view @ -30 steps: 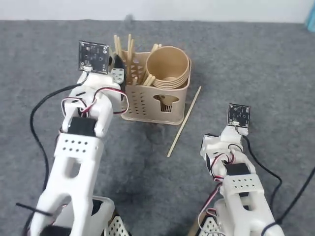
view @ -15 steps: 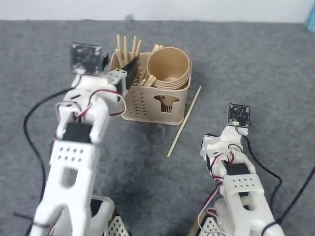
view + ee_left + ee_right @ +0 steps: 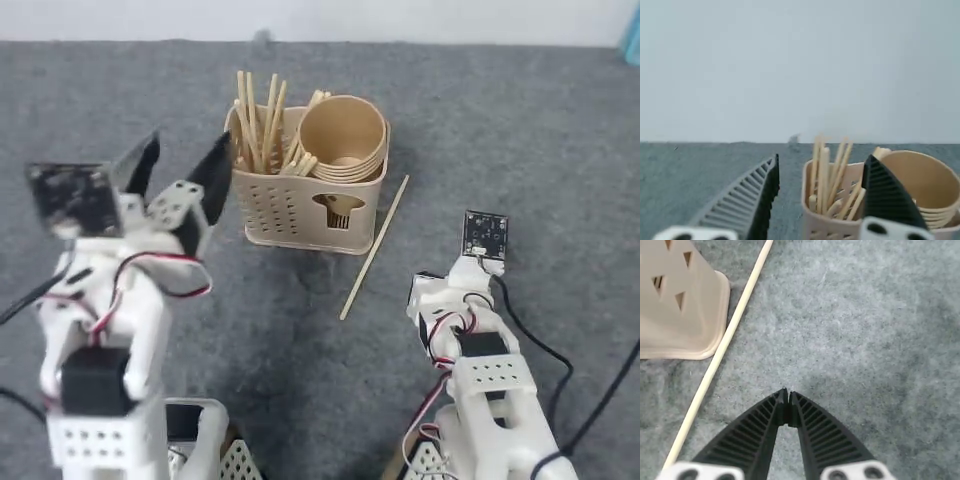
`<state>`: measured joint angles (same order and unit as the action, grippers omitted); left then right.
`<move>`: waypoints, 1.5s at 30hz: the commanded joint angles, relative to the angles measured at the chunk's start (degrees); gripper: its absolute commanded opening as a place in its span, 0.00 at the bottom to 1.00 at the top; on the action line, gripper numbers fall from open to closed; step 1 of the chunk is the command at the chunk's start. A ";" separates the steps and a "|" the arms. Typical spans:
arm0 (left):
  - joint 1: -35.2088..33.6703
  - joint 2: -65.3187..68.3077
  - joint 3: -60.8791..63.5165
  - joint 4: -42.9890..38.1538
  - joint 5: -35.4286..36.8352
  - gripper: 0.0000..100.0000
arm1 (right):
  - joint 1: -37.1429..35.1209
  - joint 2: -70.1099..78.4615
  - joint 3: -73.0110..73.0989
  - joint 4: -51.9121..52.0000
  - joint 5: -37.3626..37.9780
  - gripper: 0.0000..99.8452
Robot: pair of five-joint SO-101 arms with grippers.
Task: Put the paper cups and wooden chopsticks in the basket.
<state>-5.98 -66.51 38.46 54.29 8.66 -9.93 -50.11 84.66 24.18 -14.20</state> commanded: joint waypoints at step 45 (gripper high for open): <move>-4.92 -4.57 49.01 -21.89 0.44 0.02 | 6.46 0.31 -28.31 26.33 -8.88 0.01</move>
<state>-11.43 -70.55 88.04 31.52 9.63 -3.96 -49.93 62.59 48.53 -22.37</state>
